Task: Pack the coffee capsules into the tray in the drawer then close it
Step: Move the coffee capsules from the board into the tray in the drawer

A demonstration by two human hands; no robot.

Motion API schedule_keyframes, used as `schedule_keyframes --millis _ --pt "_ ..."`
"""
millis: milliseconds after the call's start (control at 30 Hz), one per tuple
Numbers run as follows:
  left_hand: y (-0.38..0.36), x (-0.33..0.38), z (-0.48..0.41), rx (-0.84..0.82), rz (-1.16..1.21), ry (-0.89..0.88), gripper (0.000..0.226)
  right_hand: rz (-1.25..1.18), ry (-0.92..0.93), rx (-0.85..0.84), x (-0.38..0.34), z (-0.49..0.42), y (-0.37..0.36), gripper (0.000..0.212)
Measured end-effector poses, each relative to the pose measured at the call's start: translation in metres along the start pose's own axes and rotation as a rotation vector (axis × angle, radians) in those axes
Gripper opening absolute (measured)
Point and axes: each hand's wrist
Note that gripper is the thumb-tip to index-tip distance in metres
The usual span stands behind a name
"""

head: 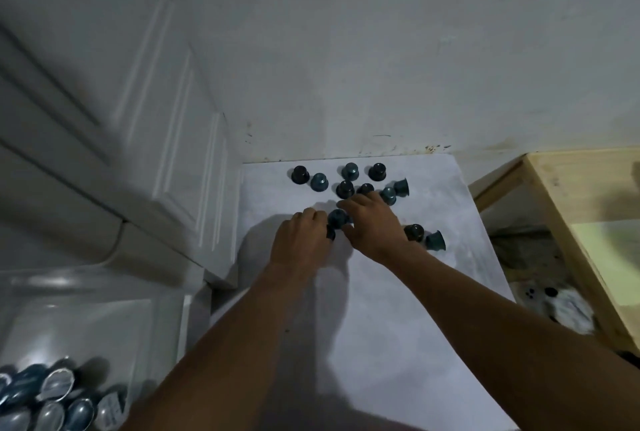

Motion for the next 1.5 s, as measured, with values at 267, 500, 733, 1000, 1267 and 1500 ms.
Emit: schedule_keyframes --millis 267,500,733,1000,1267,1500 --pt "-0.015 -0.002 -0.018 -0.079 0.071 0.064 0.021 0.029 0.023 -0.057 0.007 -0.026 -0.015 0.031" --pt "-0.015 -0.023 -0.027 -0.026 0.202 0.11 0.017 -0.032 0.018 -0.015 0.006 -0.034 -0.016 0.028" --pt "-0.006 -0.029 -0.018 0.036 0.26 0.142 0.018 -0.216 -0.006 0.06 0.002 -0.026 -0.012 0.023" --pt "0.017 -0.011 0.007 0.098 0.39 0.115 0.042 -0.406 -0.068 0.143 -0.004 0.004 0.007 0.033" --pt "0.028 0.02 0.052 0.153 0.336 0.094 0.023 -0.391 -0.042 0.164 -0.007 0.069 0.022 0.041" --pt "0.026 0.057 0.108 0.189 0.397 0.067 0.037 -0.414 -0.061 0.229 -0.006 0.14 0.016 0.022"
Point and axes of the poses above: each hand's wrist, its own z-axis away from the middle knuckle, its own y-axis out of the back of the hand, x = y × z, and after that the axes turned 8 degrees about -x, right-handed
